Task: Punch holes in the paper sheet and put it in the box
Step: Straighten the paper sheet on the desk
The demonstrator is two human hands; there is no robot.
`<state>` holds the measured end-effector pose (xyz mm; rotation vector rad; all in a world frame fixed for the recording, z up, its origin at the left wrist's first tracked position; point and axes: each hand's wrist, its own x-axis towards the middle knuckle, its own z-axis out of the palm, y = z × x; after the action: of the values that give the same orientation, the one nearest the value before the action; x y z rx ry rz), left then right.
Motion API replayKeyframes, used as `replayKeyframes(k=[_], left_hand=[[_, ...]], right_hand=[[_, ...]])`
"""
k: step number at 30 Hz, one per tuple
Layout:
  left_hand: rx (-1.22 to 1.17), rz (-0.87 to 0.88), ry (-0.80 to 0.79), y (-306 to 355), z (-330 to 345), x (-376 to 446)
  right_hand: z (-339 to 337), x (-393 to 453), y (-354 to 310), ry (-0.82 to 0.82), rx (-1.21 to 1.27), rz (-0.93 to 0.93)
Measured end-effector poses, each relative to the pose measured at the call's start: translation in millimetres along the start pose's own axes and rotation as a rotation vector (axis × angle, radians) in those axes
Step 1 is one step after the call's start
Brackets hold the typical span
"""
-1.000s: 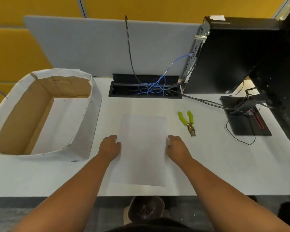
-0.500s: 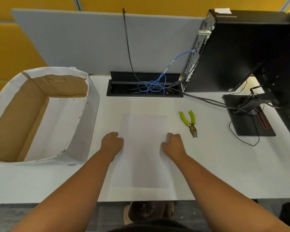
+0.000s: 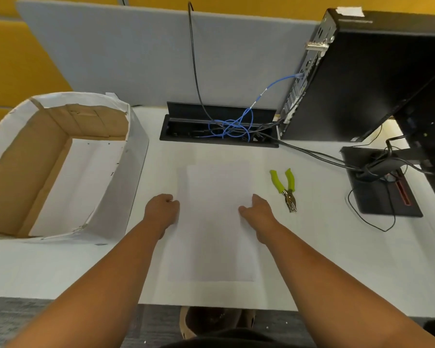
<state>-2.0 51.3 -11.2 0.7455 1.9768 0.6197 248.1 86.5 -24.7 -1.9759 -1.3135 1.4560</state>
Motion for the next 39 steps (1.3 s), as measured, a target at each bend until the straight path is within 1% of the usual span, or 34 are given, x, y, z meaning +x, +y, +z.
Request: replayKeyframes(k=[3,7,11,13,15,18,22,25,27,32,39], left_hand=[[-0.048,0.054,0.012,-1.7,2.2,0.5],[-0.136,0.026,-0.076,-4.1,8.2,-0.4],[-0.188,-0.037,-0.002,-10.8,9.2,0.4],[-0.202,-0.067,0.004,-12.8,8.4,2.7],[-0.216,-0.074,0.007,-10.5,8.6,2.3],[-0.245,-0.076,0.057,-8.6,11.3,3.6],[-0.278,-0.020,0.107,-7.3,12.0,1.4],[-0.307,0.074,0.105,-10.0,12.9,-3.6],[-0.310,0.096,0.088,-12.1,14.6,-4.9],[-0.353,0.043,0.047,-11.3,15.2,-5.1],[-0.433,0.066,0.051,-9.2,15.3,-8.9]], right_hand=[[-11.4,5.1,4.0,-0.038,0.066,0.038],[-11.1,6.4,8.3,-0.057,0.038,0.031],[-8.0,3.2,7.2,-0.024,0.046,-0.010],[-7.8,3.9,8.5,0.006,0.071,-0.010],[-6.8,4.9,9.3,0.019,0.073,0.000],[-5.6,5.9,9.7,0.039,0.081,0.005],[-6.7,4.8,8.6,0.085,0.104,-0.020],[-7.3,3.7,7.1,0.090,0.131,-0.005],[-8.1,3.2,5.2,0.078,0.162,0.014],[-8.5,4.3,4.8,0.055,0.173,0.036],[-13.8,0.1,3.1,0.152,0.190,-0.028]])
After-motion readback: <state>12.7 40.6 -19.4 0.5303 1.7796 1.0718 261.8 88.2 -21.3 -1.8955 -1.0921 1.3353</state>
